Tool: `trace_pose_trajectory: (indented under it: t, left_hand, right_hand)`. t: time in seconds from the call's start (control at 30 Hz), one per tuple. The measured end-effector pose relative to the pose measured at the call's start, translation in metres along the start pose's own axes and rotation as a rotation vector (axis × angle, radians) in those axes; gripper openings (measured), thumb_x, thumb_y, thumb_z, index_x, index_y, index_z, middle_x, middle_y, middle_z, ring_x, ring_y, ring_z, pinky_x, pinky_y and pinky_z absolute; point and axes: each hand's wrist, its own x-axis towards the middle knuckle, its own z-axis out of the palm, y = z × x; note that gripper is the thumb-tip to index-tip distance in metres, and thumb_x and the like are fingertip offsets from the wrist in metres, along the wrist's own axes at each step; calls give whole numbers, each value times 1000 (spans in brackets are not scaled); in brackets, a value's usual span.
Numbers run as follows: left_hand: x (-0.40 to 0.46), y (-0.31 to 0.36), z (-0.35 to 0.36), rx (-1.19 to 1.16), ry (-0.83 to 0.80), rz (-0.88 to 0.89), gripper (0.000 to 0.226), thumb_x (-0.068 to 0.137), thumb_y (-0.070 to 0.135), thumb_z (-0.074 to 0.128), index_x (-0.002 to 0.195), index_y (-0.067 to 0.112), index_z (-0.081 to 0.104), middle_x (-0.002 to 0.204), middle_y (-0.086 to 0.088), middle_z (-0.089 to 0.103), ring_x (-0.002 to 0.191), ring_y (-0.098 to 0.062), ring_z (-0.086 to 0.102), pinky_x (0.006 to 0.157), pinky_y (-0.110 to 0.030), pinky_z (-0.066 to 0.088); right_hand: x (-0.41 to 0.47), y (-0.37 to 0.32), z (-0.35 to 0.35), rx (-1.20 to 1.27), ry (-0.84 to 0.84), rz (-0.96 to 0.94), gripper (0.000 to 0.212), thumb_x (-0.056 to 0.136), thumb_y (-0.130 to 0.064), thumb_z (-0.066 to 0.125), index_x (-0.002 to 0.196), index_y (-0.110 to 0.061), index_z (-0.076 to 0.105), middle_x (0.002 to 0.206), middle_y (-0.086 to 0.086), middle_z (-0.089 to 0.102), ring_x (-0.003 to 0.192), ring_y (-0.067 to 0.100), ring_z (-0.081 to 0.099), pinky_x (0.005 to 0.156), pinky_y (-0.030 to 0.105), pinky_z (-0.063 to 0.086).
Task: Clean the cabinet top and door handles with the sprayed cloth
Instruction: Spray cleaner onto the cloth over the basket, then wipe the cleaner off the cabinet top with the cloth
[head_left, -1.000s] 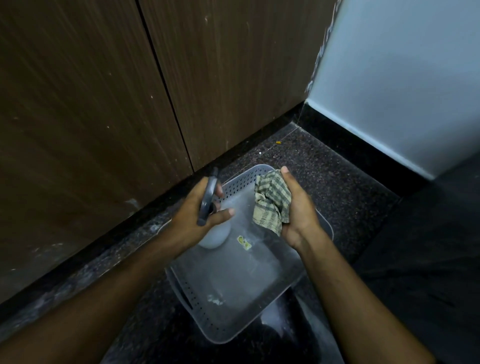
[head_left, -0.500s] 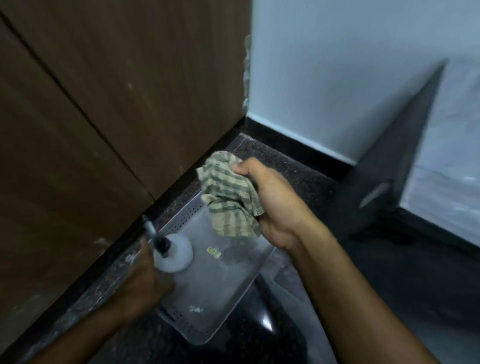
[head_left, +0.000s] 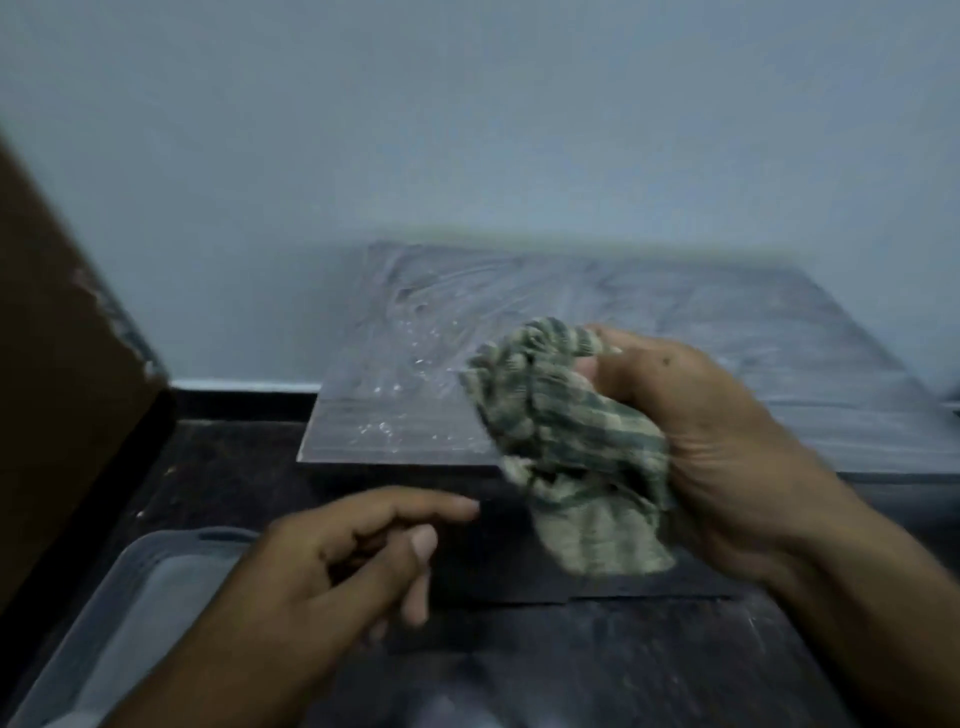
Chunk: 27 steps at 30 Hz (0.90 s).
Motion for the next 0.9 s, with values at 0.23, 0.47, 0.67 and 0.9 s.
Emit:
trace_pose_trajectory:
  t: [0.23, 0.47, 0.67, 0.9]
  left_hand:
    - [35, 24, 30, 154, 56, 136, 27, 85, 34, 66, 107, 50, 70, 81, 5, 71, 75, -19, 65, 72, -27, 49]
    - [72, 26, 48, 406, -1, 264, 51, 83, 18, 77, 123, 47, 64, 100, 18, 60, 95, -9, 56, 83, -12, 40]
    - [115, 20, 65, 526, -15, 272, 36, 88, 37, 59, 123, 31, 67, 101, 22, 56, 98, -4, 52, 90, -19, 41]
    - [127, 25, 52, 546, -67, 266, 36, 91, 41, 50, 119, 30, 70, 101, 25, 57, 102, 0, 53, 91, -10, 38]
  right_hand:
    - [12, 22, -86, -826, 364, -238, 14, 80, -20, 73, 93, -24, 74, 90, -6, 68, 84, 12, 65, 75, 15, 46]
    - [27, 58, -90, -1332, 367, -186, 38, 86, -30, 66, 123, -21, 66, 126, 5, 56, 111, 27, 53, 92, 44, 49]
    - [21, 81, -68, -1495, 385, -186, 54, 95, -47, 43, 136, -13, 54, 137, 7, 50, 122, 27, 44, 98, 46, 44]
    - [50, 71, -96, -1451, 465, -56, 44, 94, -50, 44, 133, -32, 56, 137, 0, 49, 119, 22, 42, 90, 43, 43]
